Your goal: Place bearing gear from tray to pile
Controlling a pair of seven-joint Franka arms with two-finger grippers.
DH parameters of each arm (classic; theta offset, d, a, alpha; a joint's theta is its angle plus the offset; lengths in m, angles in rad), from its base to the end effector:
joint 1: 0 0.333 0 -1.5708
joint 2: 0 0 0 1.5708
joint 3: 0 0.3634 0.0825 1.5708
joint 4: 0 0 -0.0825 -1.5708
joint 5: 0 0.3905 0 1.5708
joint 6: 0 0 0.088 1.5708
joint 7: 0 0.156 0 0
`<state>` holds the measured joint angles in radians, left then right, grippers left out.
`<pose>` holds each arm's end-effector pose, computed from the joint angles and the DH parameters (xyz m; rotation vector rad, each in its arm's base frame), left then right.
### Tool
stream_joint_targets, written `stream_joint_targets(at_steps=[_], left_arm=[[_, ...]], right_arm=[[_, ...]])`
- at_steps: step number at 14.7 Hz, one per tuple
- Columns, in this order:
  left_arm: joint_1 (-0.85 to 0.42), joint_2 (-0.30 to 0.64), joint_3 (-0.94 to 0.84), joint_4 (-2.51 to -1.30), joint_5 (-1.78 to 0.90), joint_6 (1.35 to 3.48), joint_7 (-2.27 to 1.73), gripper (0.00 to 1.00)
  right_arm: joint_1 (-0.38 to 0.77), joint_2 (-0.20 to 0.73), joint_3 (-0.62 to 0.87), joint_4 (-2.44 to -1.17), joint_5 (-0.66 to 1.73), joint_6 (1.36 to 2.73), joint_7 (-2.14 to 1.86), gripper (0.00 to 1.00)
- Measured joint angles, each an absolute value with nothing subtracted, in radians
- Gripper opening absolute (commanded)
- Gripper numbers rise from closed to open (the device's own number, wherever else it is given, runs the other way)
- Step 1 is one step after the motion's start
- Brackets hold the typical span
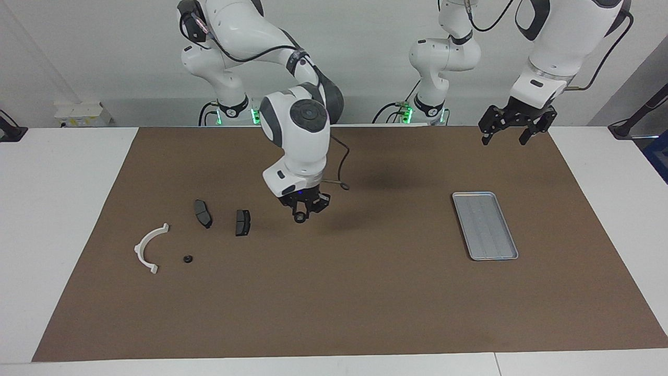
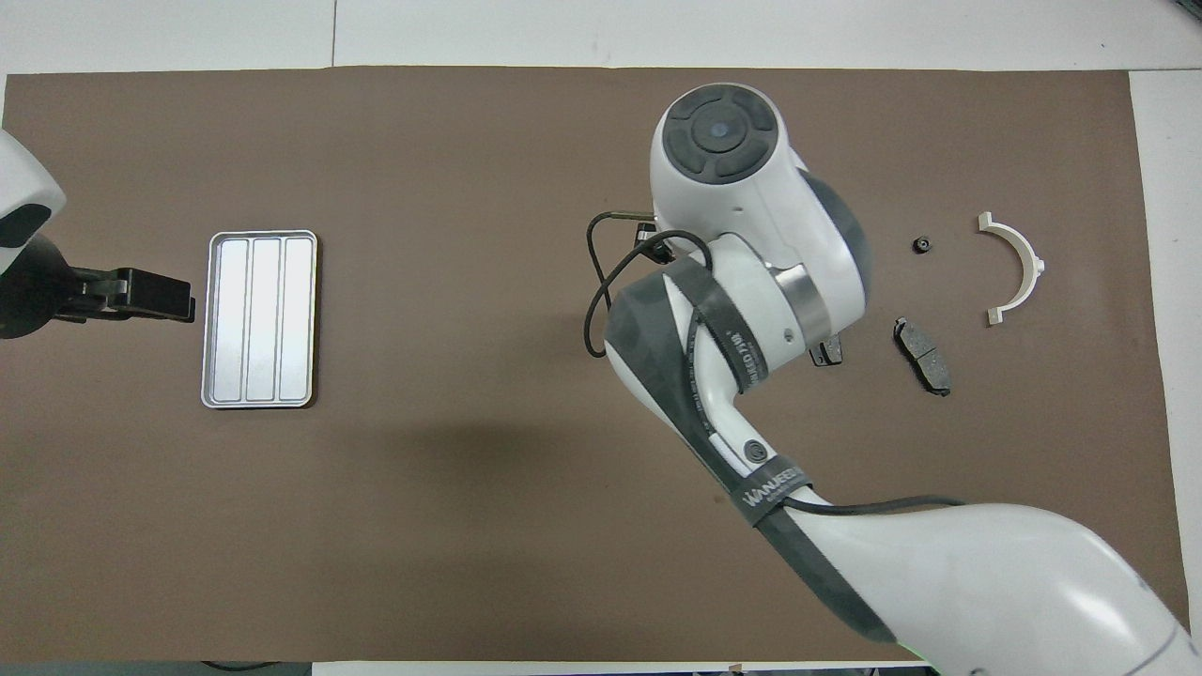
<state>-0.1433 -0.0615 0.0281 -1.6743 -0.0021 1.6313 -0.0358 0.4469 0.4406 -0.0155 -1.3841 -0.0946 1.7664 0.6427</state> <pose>0.5409 -0.0624 0.6125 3.1338 -0.1244 0.0284 0.6470 0.2857 0.4481 3.0134 -0.2855 0.0009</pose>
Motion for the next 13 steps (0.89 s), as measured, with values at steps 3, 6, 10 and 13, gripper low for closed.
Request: stream_joint_targets(at_steps=[3, 6, 10, 13], left_arm=[[-0.143, -0.052, 0.031, -1.668, -0.002, 1.632, -0.031, 1.00], [-0.143, -0.050, 0.035, -1.662, -0.002, 1.624, -0.026, 1.00], [-0.143, -0.037, 0.034, -1.661, -0.002, 1.610, -0.020, 1.00], [-0.143, -0.035, 0.034, -1.660, -0.002, 1.610, -0.019, 1.00]], right_arm=[[0.371, 0.391, -0.016, -1.390, -0.095, 1.709, 0.480, 0.00], [0.284, 0.388, -0.016, -1.415, -0.095, 1.725, 0.325, 0.00], [0.181, 0.386, -0.016, -1.551, -0.095, 1.930, 0.159, 0.00], [0.144, 0.387, -0.016, -1.668, -0.095, 2.098, 0.104, 0.00]])
